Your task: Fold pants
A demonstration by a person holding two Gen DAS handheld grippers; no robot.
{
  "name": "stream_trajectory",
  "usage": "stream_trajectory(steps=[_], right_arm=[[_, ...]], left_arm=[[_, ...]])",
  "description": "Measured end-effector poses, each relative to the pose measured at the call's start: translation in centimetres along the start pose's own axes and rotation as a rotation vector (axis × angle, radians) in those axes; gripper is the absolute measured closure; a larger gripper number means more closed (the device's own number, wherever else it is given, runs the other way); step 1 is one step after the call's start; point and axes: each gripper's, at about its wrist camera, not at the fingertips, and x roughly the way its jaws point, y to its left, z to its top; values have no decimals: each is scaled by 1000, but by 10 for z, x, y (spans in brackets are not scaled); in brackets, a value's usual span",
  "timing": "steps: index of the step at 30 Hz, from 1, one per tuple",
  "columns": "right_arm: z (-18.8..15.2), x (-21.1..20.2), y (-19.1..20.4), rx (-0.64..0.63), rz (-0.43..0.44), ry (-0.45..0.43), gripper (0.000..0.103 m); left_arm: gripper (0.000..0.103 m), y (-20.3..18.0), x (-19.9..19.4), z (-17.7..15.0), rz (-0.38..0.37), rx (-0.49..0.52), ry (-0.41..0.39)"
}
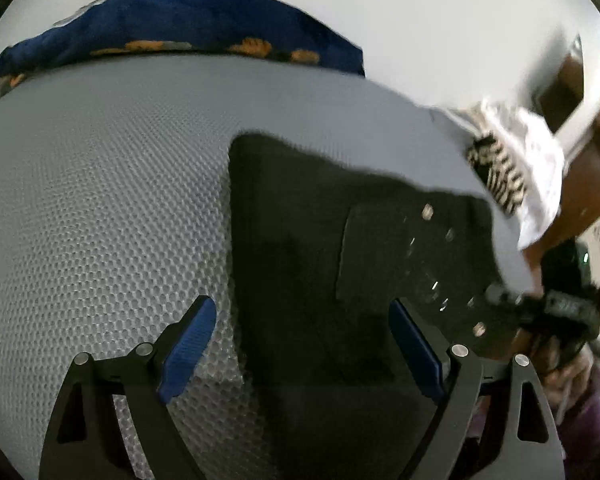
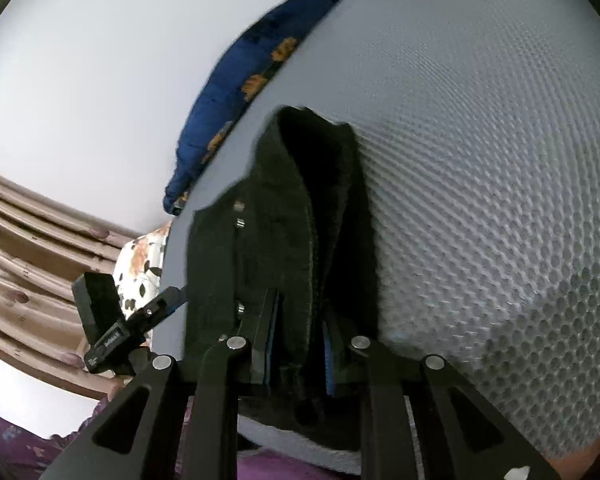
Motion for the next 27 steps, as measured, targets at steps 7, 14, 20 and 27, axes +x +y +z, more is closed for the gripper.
stream_trajectory(steps=[7,14,20,27], right_arm=[[4,-11,21,-36,-71,-51,75],[-2,-59,112,-299,-316,-311,61],[-49,-45,184,-419,-396,-404,34],[-72,-21,185,-426,-380,-330,33]], left_arm=[[15,-9,-13,-2,130,29,-80],[15,-28,-30,-2,328,102,-149],[14,-38,-53,-2,345,86,-233],[9,-52,-78,-2,432,121,-336]])
